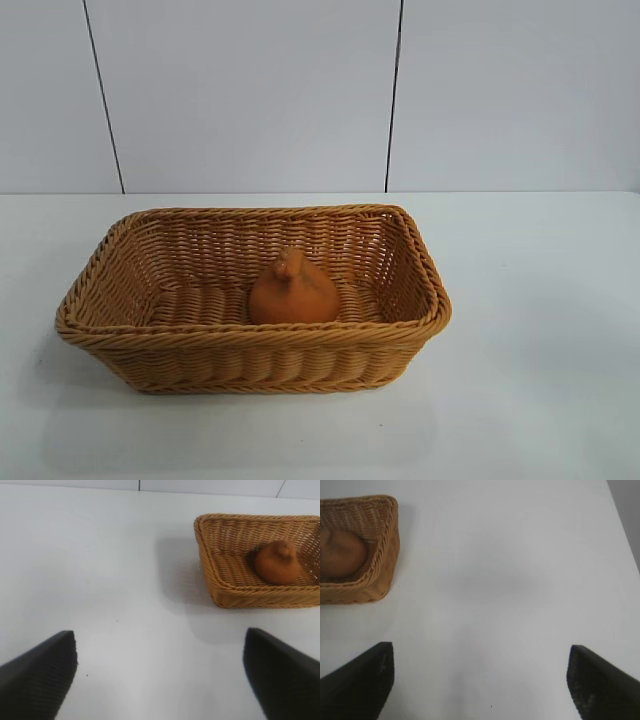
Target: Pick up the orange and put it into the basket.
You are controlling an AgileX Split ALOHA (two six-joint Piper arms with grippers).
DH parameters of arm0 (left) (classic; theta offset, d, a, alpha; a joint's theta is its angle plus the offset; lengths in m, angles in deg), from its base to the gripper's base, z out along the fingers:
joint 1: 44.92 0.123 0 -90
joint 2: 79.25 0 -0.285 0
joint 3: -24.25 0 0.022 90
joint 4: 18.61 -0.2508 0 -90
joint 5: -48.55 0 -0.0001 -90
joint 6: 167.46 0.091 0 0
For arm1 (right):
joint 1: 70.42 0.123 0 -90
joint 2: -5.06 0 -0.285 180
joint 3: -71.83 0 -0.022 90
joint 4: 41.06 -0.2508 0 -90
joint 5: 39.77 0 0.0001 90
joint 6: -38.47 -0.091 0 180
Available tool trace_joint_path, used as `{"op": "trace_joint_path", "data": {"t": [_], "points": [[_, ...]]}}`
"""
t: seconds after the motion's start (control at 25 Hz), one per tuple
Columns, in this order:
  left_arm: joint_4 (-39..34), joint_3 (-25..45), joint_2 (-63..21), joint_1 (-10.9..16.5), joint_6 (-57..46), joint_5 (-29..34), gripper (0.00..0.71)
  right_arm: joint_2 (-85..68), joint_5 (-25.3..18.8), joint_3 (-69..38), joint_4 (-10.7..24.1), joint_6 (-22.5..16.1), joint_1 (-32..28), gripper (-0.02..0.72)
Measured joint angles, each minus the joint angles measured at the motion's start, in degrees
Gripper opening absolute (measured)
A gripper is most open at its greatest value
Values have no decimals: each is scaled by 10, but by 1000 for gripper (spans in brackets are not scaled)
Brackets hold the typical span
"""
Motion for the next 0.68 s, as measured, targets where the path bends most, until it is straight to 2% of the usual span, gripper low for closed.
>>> {"op": "trace_joint_path", "data": {"t": [0.68], "points": [[-1,0,0,0,0,0,643,-32,-1,0,-3,0,23,641]]}}
